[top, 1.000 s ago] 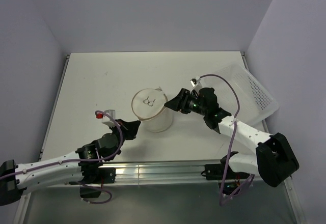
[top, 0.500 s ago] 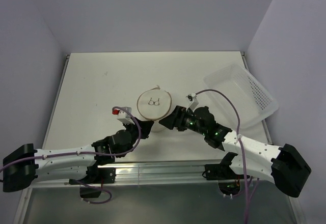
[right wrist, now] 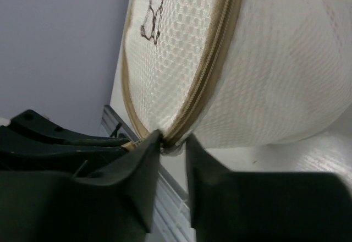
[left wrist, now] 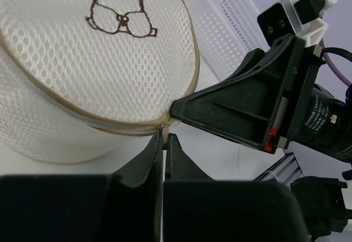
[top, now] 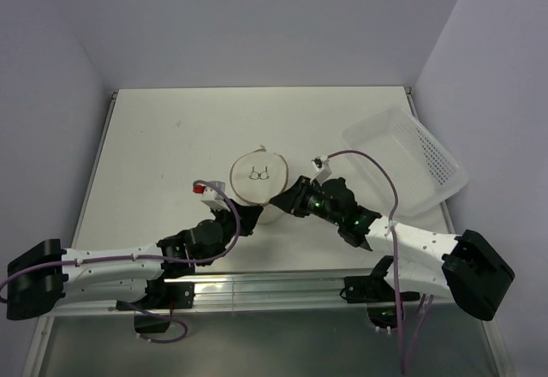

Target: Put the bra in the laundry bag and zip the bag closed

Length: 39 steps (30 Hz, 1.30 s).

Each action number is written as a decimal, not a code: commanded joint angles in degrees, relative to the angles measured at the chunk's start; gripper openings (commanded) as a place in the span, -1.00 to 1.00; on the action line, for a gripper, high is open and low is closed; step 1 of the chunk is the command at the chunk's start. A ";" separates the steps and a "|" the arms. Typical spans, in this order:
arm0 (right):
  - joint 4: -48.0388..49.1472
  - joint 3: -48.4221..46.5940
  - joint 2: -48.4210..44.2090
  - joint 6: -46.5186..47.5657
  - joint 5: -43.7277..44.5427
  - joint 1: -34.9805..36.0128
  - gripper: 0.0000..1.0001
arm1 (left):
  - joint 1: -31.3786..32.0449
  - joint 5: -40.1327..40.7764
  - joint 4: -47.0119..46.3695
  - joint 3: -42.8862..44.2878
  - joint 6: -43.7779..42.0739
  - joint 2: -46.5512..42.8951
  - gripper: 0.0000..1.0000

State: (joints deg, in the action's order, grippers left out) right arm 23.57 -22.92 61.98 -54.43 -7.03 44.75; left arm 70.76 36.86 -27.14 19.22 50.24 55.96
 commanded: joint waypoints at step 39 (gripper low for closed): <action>-3.54 -2.31 -3.17 3.82 -3.18 -3.72 0.72 | 0.78 3.93 2.54 1.87 -1.63 -5.79 -1.00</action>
State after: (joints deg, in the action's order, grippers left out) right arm 18.06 -27.31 60.55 -47.90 -14.83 36.51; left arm 71.16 43.75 -14.17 17.98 50.17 47.64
